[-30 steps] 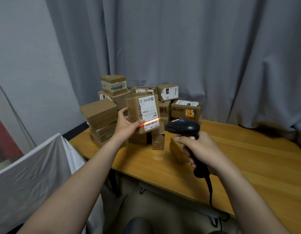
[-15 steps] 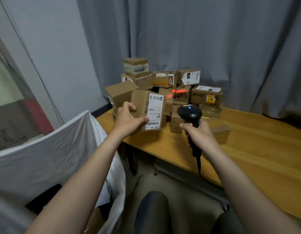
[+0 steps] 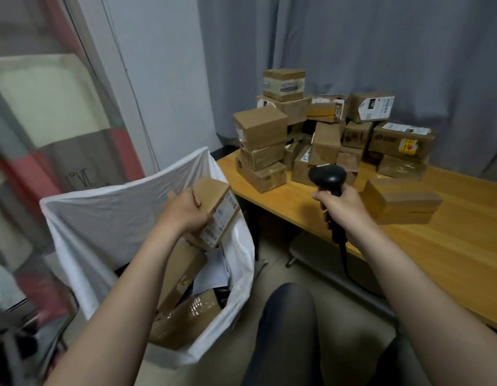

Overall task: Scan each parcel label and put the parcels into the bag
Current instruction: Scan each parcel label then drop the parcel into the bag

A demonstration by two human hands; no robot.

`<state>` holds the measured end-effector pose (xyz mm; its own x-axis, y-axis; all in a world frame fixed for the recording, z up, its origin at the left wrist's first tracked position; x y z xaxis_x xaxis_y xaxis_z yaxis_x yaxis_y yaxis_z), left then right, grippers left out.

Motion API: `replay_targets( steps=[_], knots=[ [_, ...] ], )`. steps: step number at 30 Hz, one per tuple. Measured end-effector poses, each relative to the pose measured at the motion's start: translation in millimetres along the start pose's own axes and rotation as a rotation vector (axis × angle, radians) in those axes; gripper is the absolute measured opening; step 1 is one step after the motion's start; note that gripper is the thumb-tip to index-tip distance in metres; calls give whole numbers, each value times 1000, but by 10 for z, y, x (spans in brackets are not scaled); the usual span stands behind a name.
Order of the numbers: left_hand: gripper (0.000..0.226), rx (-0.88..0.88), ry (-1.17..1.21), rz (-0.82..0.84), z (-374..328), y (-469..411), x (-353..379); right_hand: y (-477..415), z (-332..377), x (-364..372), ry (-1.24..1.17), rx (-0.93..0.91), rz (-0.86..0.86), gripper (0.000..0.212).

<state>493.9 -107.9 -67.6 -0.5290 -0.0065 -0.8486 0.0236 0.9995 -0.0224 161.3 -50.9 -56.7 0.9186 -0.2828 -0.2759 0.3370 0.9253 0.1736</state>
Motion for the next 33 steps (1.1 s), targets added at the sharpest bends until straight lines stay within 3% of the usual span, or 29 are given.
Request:
replay_targets(
  steps=[9,15,21,25,29,33],
  knots=[
    [30,-263,-36,89,567,-154,125,-42,-77,256,1,13,27,18],
    [38,-320,-133,-64,676,-412,386,-171,-148,313,17,43,26,16],
    [62,-346,-103,191,729,-499,696,-292,-170,328,14,79,26,18],
    [79,-314,-143,151,530,-558,573,-311,-121,281,23,67,19,20],
    [62,-220,-122,83,207,-682,371,-264,-12,169,12,41,13,18],
    [63,-59,-209,-4,-312,-804,224,-234,121,-118,-11,13,-34,27]
  ],
)
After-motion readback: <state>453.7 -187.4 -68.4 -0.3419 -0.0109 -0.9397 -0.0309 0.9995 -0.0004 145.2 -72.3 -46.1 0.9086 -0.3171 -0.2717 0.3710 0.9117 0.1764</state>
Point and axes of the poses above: each hand's wrist, its own y-axis away from the middle knuckle, its own x-axis out of the palm, z = x × y, the point moved 2 cm from there along -y, towards the middle knuckle, and after that the axes turned 7 degrees about x, right-handed, at the moved point
